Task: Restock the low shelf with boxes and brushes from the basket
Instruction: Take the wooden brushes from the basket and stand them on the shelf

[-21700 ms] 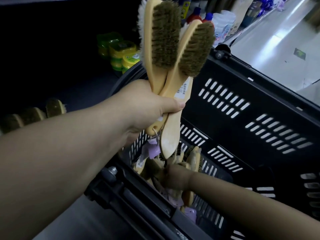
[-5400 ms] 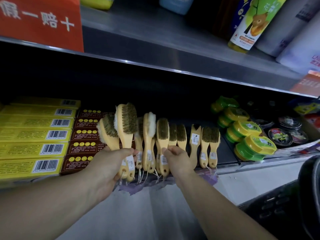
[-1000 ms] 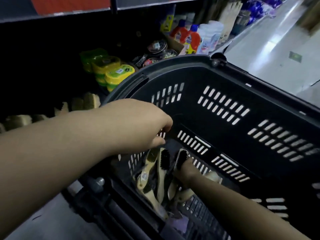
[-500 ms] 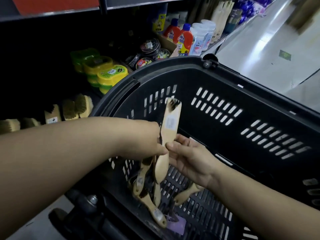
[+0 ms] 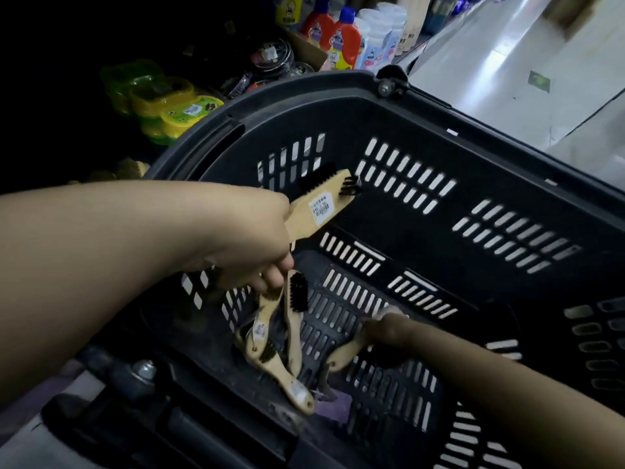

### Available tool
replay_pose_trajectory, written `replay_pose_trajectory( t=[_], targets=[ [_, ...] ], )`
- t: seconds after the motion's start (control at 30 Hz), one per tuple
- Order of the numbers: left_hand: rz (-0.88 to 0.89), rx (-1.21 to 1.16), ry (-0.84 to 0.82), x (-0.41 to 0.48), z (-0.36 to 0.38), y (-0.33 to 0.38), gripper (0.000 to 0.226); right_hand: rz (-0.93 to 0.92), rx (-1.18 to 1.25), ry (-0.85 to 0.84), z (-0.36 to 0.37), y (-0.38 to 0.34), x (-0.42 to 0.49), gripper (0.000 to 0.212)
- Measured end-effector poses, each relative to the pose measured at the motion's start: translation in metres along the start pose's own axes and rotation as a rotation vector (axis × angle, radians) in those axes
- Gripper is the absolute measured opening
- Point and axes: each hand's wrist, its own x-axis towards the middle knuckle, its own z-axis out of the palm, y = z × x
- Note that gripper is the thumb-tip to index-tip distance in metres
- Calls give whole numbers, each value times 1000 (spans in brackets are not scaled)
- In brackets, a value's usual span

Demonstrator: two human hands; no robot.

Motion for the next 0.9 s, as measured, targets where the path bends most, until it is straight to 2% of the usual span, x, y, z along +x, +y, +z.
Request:
replay_pose_trajectory(
  t=[0.03,0.1,0.23,0.3,0.43,0.53,0.6,0.8,0.9],
  targets=[
    [6,6,16,1,0,-1,34,73,153,18,13,14,5,37],
    [18,3,35,1,0,-4,30,45,191,68,32,27,9,47],
    [19,37,66,-6,-2,-12,18,-46,200,141,52,25,0,38],
    [27,56,82,-11,-3,-10,12,-125,300,50,52,15,-13,34],
    [28,-105,126,-10,-5,-2,13,-289,813,-388,36,-29,-59,26],
    [37,-218,141,-9,-5,4,20,-500,875,-592,20,-67,-91,33],
    [50,-231,144,-9,-5,5,22,-626,837,-639,8,-85,-110,32],
    [36,-290,92,-17,-8,7,23,-849,842,-775,-14,-104,-139,14],
    [54,-217,78,-17,-8,6,26,-947,813,-725,-14,-107,-141,11]
  ],
)
